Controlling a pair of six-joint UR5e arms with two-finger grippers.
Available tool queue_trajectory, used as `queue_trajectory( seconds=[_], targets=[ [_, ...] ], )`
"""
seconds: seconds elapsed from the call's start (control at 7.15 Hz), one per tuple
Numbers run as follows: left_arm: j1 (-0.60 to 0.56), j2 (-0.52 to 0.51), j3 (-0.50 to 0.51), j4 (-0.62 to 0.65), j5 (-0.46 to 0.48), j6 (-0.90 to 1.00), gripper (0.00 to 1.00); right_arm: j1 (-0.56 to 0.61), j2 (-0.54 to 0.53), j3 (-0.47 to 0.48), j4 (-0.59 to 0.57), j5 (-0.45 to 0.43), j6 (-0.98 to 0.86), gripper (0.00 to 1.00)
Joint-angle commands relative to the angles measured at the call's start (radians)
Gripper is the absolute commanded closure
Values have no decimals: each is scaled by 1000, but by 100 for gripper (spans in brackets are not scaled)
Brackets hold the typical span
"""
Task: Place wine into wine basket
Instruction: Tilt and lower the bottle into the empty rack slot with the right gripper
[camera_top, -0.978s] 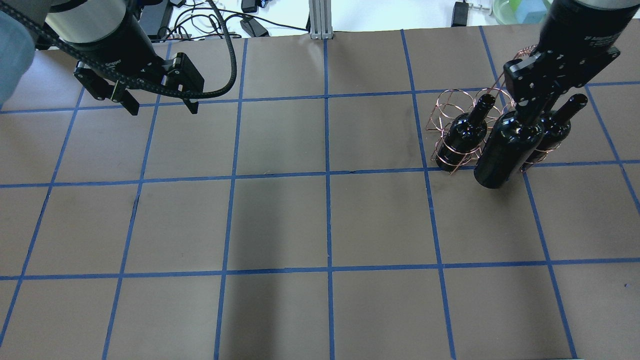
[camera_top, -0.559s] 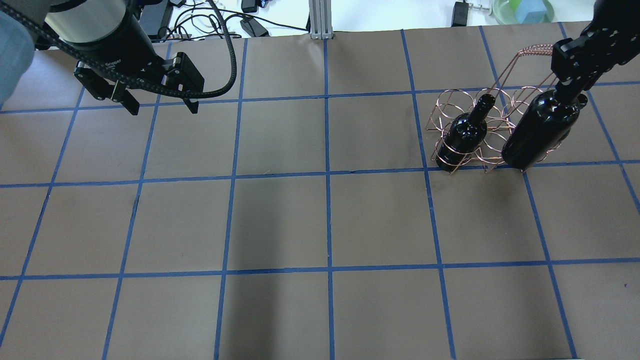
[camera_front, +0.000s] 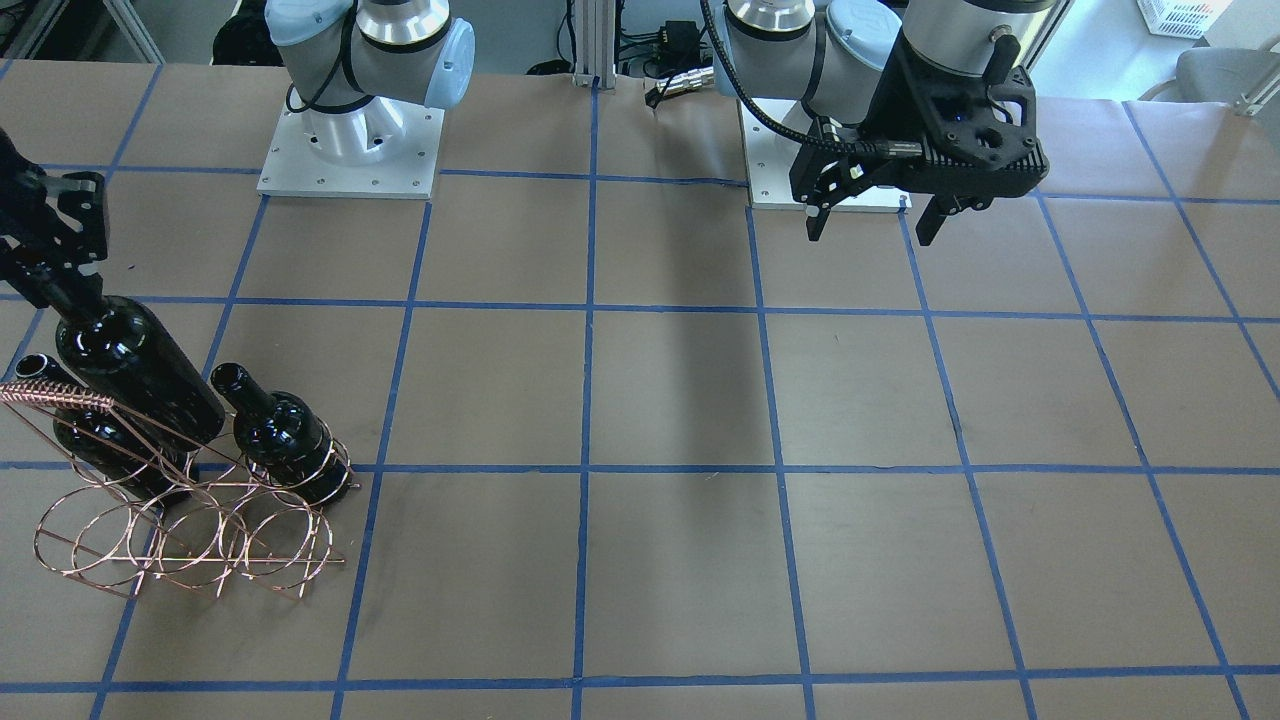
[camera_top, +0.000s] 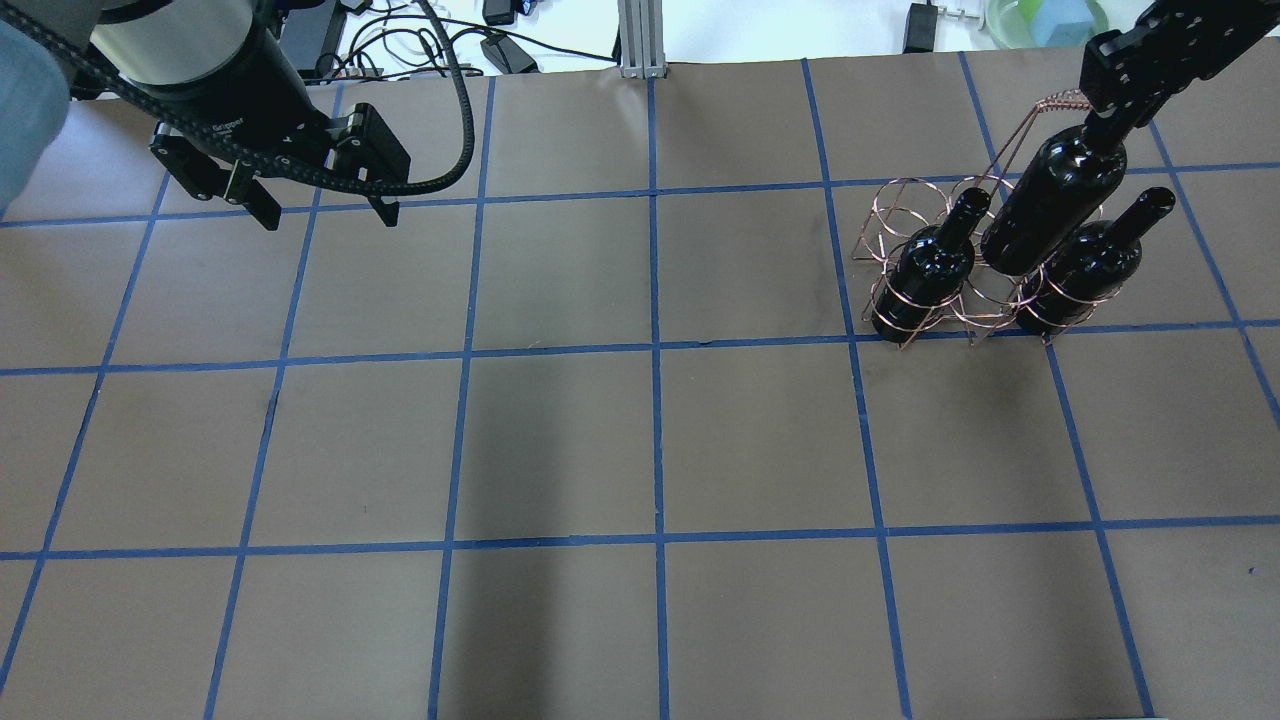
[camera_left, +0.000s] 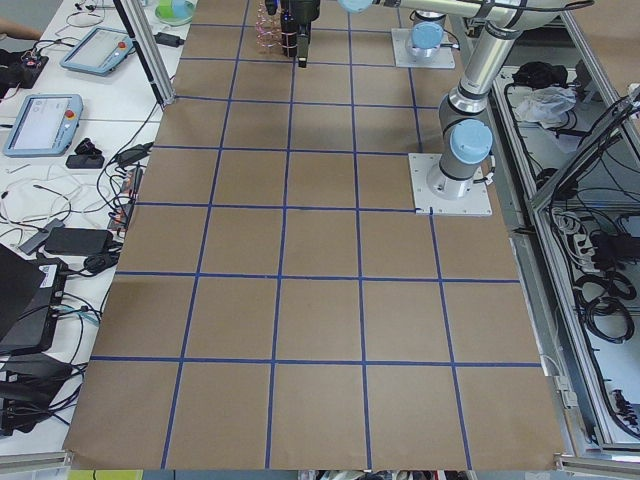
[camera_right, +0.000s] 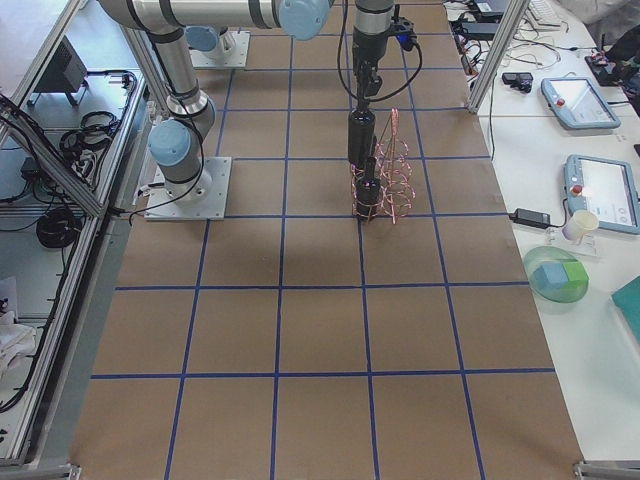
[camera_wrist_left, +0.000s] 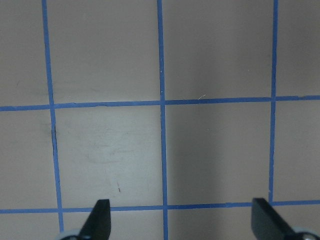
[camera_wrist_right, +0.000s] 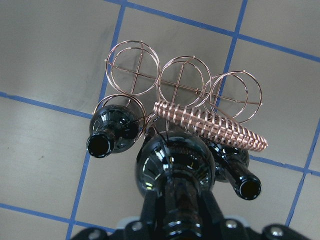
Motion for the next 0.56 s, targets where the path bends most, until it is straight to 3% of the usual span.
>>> queue_trajectory(
  seconds=[0.0,0.42],
  targets=[
    [0,0,0,0,1,0,0,0,27,1,-17,0,-3,100],
    [0,0,-2,-2,1,0,0,0,44,4,-15,-12,-5,100]
  ],
)
